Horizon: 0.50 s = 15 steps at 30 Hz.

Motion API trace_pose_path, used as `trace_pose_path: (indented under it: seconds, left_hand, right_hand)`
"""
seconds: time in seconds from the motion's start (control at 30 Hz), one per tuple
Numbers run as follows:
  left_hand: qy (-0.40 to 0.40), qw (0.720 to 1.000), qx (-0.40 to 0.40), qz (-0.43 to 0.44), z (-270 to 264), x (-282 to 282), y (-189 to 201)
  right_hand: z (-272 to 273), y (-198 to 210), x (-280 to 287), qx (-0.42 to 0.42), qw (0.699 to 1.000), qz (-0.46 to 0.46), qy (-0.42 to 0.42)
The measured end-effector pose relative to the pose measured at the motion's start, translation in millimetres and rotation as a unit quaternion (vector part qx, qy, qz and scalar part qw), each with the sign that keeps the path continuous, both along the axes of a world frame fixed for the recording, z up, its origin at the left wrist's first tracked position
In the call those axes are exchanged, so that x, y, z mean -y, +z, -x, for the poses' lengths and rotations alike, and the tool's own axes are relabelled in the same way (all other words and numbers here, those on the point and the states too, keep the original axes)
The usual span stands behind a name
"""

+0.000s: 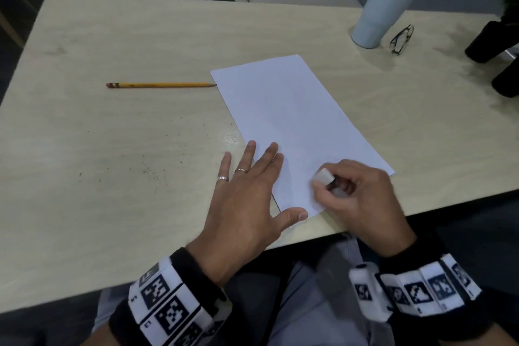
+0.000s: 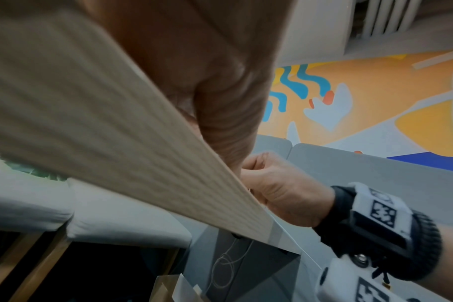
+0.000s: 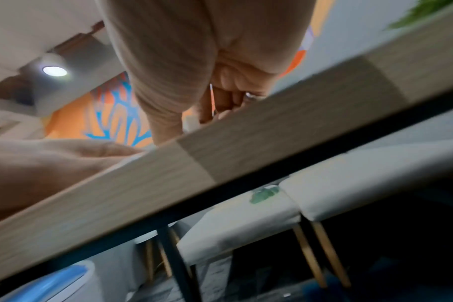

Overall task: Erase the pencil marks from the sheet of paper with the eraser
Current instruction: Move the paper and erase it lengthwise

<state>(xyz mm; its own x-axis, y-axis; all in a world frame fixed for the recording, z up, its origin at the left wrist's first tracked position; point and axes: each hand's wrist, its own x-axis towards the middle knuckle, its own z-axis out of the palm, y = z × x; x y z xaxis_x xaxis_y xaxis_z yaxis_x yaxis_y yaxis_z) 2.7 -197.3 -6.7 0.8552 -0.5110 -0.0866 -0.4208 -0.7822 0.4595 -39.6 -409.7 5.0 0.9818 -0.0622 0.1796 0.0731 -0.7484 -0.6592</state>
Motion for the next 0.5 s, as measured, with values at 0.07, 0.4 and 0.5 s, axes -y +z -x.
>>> trace_pose_path:
  seconds: [0.07,0.4,0.5]
  left_hand:
    - [-0.001,1.000,-0.001,-0.001,1,1,2]
    - [-0.004,1.000,-0.001,-0.005,1,-1,2]
    - [-0.007,1.000,-0.004,-0.009,1,-2,3]
  right_hand:
    - [-9,0,17,0.016,0.999,0.013,-0.045]
    - [-9,0,13,0.028,0.998,0.009,-0.059]
    - [4,6,-13,0.006,1.000,-0.005,0.009]
